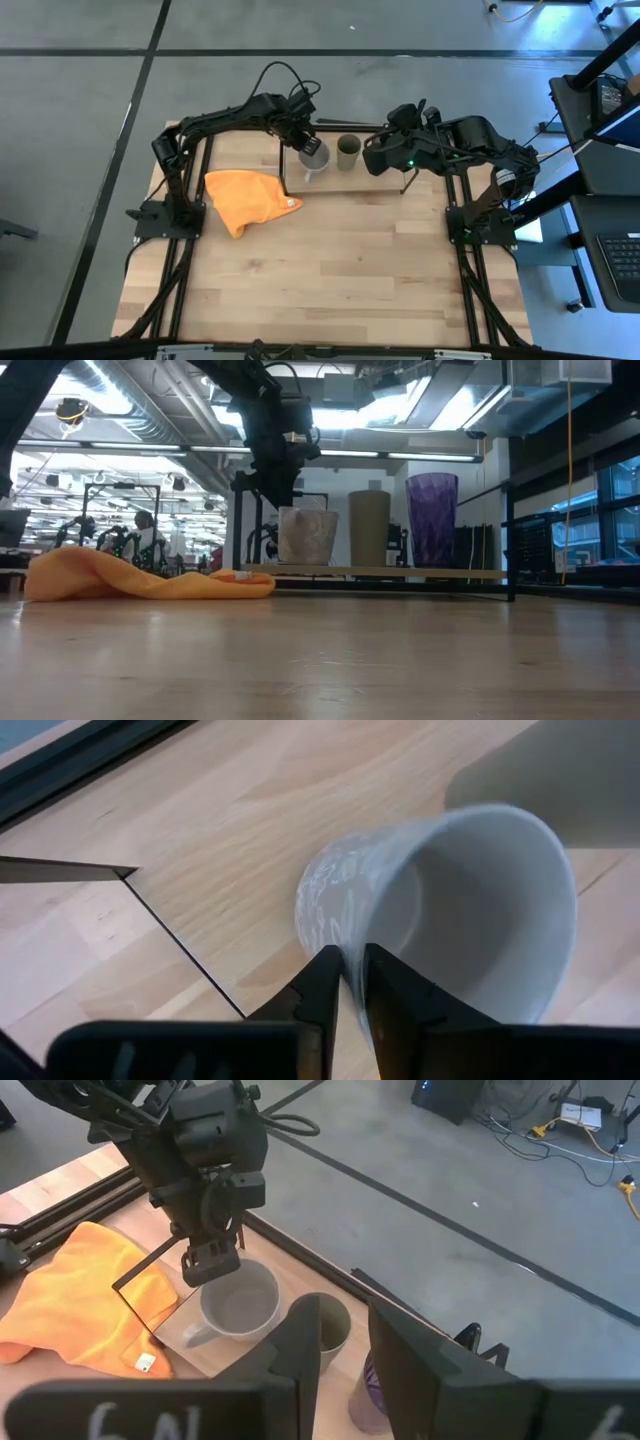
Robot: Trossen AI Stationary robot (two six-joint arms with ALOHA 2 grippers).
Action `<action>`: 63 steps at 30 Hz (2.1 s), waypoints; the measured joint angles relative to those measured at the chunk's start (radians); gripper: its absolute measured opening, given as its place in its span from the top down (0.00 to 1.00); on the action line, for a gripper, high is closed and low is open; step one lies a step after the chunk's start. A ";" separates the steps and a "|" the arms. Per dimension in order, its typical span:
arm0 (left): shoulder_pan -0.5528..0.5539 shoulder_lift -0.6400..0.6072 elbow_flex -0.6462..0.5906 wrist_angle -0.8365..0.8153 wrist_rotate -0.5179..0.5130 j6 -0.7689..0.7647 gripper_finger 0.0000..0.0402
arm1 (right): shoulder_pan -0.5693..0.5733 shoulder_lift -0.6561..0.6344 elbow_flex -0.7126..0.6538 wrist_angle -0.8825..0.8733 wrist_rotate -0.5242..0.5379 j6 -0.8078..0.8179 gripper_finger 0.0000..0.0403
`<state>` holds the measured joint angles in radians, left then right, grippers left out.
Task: Stack small to large cups/mugs on shelf
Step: Put the white mug on the shelf
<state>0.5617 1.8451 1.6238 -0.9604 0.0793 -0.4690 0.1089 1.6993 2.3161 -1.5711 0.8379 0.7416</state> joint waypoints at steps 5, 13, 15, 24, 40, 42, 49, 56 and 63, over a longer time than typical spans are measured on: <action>0.000 0.000 0.000 -0.001 0.001 -0.001 0.89 | 0.000 0.000 0.000 0.000 0.000 -0.012 0.78; 0.002 -0.027 -0.001 0.005 0.003 -0.021 0.87 | 0.000 0.000 0.000 0.000 0.000 -0.017 0.78; 0.006 -0.037 -0.001 0.004 0.003 -0.022 0.88 | 0.000 0.000 0.000 0.000 0.000 -0.021 0.78; -0.005 -0.100 -0.001 0.005 0.002 -0.027 0.87 | 0.000 0.000 0.000 0.000 0.000 -0.041 0.78; -0.282 -0.220 0.000 -0.081 -0.038 -0.026 0.91 | -0.002 0.000 0.000 0.000 0.000 -0.043 0.78; -0.302 -0.210 -0.001 -0.110 -0.041 -0.026 0.95 | -0.002 0.000 0.000 0.000 0.000 -0.047 0.78; -0.336 -0.164 -0.001 -0.110 -0.070 -0.028 1.00 | -0.002 0.001 0.000 0.000 -0.028 -0.047 0.78; -0.340 -0.121 -0.001 -0.118 -0.077 -0.021 1.00 | 0.001 -0.002 0.000 0.000 -0.045 -0.045 0.78; -0.328 -0.095 -0.028 -0.119 -0.079 -0.004 1.00 | 0.001 -0.002 0.000 0.000 -0.046 -0.044 0.78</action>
<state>0.2339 1.7496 1.5958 -1.0798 0.0005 -0.4728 0.1101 1.6970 2.3161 -1.5711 0.7922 0.6979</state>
